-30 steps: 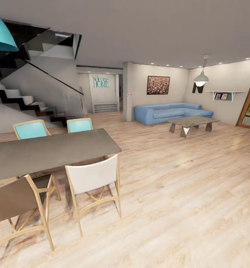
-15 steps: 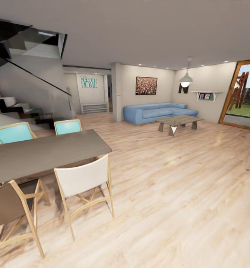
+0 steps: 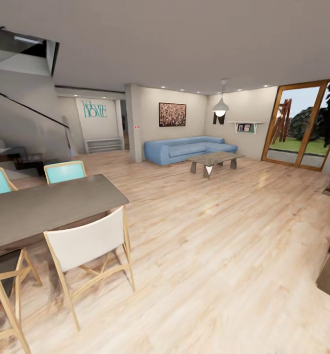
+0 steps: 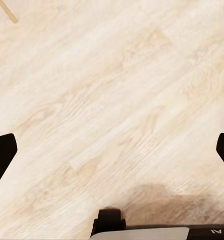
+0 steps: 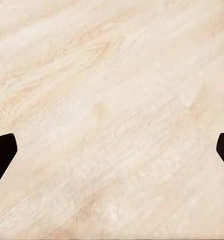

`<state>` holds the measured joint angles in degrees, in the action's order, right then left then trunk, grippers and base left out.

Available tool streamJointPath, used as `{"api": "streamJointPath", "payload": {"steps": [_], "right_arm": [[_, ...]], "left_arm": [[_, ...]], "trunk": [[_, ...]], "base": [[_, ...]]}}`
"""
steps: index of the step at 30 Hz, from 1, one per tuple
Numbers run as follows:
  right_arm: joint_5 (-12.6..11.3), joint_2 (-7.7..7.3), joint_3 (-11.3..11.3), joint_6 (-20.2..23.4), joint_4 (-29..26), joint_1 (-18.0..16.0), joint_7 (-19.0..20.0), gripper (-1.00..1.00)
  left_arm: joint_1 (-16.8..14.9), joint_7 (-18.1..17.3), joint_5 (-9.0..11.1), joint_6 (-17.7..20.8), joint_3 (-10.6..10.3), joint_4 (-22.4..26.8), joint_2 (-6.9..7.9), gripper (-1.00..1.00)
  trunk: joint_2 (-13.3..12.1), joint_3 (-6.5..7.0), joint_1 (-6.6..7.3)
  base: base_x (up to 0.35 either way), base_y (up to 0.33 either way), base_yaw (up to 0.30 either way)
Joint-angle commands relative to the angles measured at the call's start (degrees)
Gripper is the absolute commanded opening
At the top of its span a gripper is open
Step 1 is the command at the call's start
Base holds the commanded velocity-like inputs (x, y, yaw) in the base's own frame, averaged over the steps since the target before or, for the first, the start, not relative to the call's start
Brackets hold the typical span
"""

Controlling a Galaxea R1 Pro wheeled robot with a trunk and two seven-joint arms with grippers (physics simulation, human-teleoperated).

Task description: Pick up the poster from the kitchen countertop and hang it on one of the wall nails in the kitchen.

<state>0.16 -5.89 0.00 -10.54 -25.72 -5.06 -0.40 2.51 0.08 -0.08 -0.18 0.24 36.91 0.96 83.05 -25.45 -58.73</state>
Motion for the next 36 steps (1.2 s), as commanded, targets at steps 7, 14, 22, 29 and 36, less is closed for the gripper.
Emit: {"api": "streamJointPath", "payload": {"steps": [7,14,22,29,36], "right_arm": [[0.02,0.0,0.0,-0.18,0.06,-0.04,-0.08,1.0],[0.02,0.04,0.0,-0.18,0.08,-0.04,-0.06,1.0],[0.02,0.07,0.0,-0.18,0.1,-0.04,-0.06,1.0],[0.02,0.03,0.0,-0.18,0.12,-0.04,-0.04,1.0],[0.02,0.02,-0.05,-0.18,0.14,-0.04,-0.04,1.0]], "left_arm": [[0.03,0.01,-0.01,-0.03,0.02,0.1,0.0,1.0],[0.04,0.01,-0.01,0.0,0.02,0.1,0.0,1.0],[0.03,0.01,-0.01,-0.03,0.02,0.1,0.0,1.0],[0.01,0.01,0.02,-0.04,-0.22,0.25,-0.04,1.0],[-0.02,-0.38,0.1,-1.6,-0.85,6.31,-0.4,1.0]], "trunk": [[0.03,0.11,0.0],[0.03,0.14,0.0],[0.03,0.27,0.0],[0.03,0.44,0.0],[0.03,0.61,0.0]], "base": [[0.0,0.0,-0.241],[0.0,0.0,-0.068],[0.0,0.0,-0.2],[0.0,0.0,-0.262],[0.0,0.0,-0.267]]}}
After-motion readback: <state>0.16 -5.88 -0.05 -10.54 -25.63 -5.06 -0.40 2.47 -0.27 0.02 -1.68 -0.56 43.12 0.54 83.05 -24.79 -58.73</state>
